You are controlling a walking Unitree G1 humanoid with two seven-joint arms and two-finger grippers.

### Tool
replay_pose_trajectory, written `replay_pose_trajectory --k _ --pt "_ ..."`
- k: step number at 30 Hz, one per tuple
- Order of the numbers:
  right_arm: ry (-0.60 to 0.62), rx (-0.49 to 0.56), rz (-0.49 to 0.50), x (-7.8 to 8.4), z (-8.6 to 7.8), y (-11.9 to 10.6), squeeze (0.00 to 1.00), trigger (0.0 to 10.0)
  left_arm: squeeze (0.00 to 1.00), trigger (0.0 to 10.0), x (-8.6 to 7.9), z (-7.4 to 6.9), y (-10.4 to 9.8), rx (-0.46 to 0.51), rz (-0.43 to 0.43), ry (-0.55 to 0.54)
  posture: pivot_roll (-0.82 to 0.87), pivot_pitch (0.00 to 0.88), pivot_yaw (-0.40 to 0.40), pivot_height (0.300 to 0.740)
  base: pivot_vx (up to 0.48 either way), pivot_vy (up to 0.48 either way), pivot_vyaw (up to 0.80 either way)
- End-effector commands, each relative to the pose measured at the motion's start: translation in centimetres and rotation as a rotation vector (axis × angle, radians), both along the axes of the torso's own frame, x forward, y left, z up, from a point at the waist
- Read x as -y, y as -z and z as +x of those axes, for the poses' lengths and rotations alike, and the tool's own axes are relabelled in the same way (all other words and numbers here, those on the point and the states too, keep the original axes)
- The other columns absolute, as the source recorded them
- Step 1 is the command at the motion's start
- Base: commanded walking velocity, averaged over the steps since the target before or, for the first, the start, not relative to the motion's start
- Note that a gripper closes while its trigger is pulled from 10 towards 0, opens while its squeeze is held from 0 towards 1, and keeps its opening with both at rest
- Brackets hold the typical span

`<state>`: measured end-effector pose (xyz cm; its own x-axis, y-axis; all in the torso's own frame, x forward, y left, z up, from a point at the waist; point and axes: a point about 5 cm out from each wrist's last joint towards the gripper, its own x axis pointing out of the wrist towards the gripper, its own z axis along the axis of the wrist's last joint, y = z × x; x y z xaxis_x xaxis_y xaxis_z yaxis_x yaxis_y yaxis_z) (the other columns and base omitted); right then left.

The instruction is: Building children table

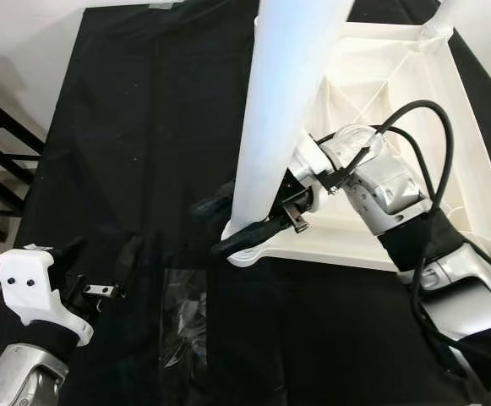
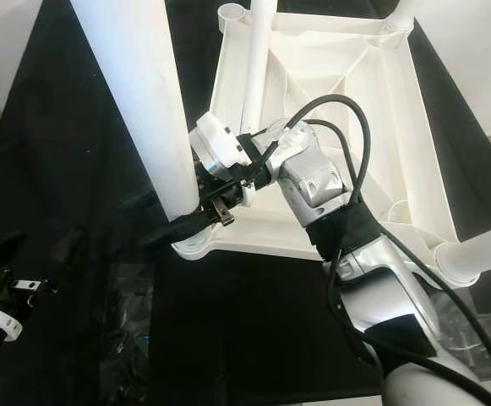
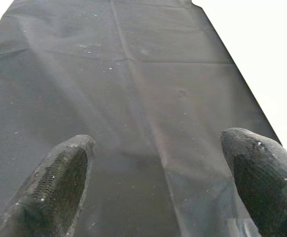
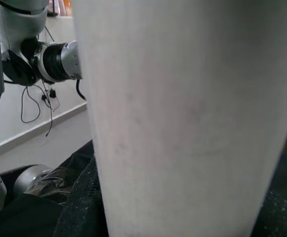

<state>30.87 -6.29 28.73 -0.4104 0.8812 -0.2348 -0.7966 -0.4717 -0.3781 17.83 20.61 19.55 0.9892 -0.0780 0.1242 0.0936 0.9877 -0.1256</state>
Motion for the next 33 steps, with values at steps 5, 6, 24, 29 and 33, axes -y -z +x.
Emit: replay_pose_trajectory --k 5,6,24,29,33 --pt "0.233 -0.274 -0.134 1.4 2.1 6.4 0.00 10.0 0.00 10.0 0.0 -0.2 0.2 -0.022 0.003 -0.004 0.06 0.424 0.013 0.740 0.000 0.000 0.00" --pt "0.250 -0.282 -0.135 1.4 2.3 6.6 0.00 10.0 0.00 10.0 0.0 -0.2 0.2 -0.022 0.002 -0.005 0.06 0.424 0.013 0.740 0.000 0.000 0.00" --pt "0.434 -0.305 -0.432 1.5 3.4 8.5 0.00 10.0 0.00 10.0 -0.1 -0.1 0.3 -0.025 -0.004 -0.004 0.06 0.431 0.012 0.740 0.000 0.000 0.00" --pt "0.519 -0.358 -0.447 1.3 4.1 8.6 0.00 10.0 0.00 10.0 -0.1 -0.1 0.3 -0.025 -0.006 -0.002 0.06 0.429 0.012 0.740 0.000 0.000 0.00" --pt "0.553 -0.361 -0.428 1.2 4.3 8.8 0.00 10.0 0.00 10.0 -0.1 -0.1 0.3 -0.025 -0.005 -0.003 0.06 0.430 0.013 0.740 0.000 0.000 0.00"
